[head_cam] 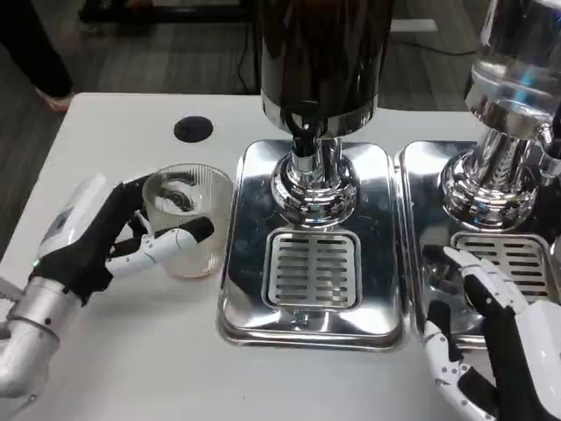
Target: Grasp the cup under the faucet to collect the drink, then remove the cup.
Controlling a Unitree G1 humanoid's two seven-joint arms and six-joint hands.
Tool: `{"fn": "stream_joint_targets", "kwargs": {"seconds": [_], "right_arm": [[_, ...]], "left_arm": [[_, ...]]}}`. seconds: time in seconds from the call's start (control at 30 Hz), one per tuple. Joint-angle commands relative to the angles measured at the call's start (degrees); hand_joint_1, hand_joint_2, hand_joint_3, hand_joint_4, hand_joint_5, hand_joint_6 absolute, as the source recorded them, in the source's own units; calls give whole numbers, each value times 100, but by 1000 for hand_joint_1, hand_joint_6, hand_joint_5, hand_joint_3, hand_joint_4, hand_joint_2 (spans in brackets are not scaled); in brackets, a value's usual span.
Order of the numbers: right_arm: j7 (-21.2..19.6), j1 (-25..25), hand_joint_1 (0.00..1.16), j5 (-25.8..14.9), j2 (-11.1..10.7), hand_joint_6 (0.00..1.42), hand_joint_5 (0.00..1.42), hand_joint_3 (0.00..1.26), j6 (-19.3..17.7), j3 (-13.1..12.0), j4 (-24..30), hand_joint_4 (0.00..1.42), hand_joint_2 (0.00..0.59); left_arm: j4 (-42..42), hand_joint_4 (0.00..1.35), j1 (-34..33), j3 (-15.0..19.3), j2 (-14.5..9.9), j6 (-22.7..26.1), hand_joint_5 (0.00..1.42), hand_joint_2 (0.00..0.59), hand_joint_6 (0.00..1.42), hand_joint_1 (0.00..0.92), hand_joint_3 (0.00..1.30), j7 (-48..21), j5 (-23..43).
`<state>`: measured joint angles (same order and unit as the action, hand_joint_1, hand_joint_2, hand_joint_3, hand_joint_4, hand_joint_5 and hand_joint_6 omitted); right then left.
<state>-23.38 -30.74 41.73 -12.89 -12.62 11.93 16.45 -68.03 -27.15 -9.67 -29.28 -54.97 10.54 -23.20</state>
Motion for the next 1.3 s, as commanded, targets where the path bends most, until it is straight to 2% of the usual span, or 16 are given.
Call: {"fn": "stream_joint_targets", "kwargs": {"seconds": [0.03, 0.17, 0.33, 0.9, 1.17, 1.3], "right_arm": [[-43, -81, 473, -1, 74, 324, 159, 250, -94, -22, 177, 197, 553], [-46, -134, 473, 26, 127, 324, 159, 250, -86, -35, 260, 197, 553], [-66, -178, 473, 91, 217, 324, 159, 250, -56, 9, 355, 197, 553], [-70, -332, 472, 181, 439, 317, 159, 258, -30, 27, 509, 197, 553], [-68, -419, 472, 205, 535, 317, 159, 258, -22, 36, 554, 197, 553], [-31, -418, 472, 187, 572, 317, 162, 260, -11, 33, 558, 199, 553]], "left_arm": [[20, 487, -195, -93, 179, -31, 775, 234, 1011, 136, 367, -46, -44], [-15, 487, -270, -202, 310, 35, 773, 235, 1013, 136, 367, -80, -116], [-105, 487, -436, -411, 585, 217, 767, 235, 1016, 136, 367, -71, -297], [-294, 487, -821, -828, 1027, 613, 761, 237, 987, 136, 371, 138, -623], [-367, 438, -986, -1156, 1168, 902, 699, 232, 889, 132, 350, 708, -1056], [-366, 337, -1053, -1299, 1167, 961, 547, 219, 656, 126, 273, 747, -1185]]}}
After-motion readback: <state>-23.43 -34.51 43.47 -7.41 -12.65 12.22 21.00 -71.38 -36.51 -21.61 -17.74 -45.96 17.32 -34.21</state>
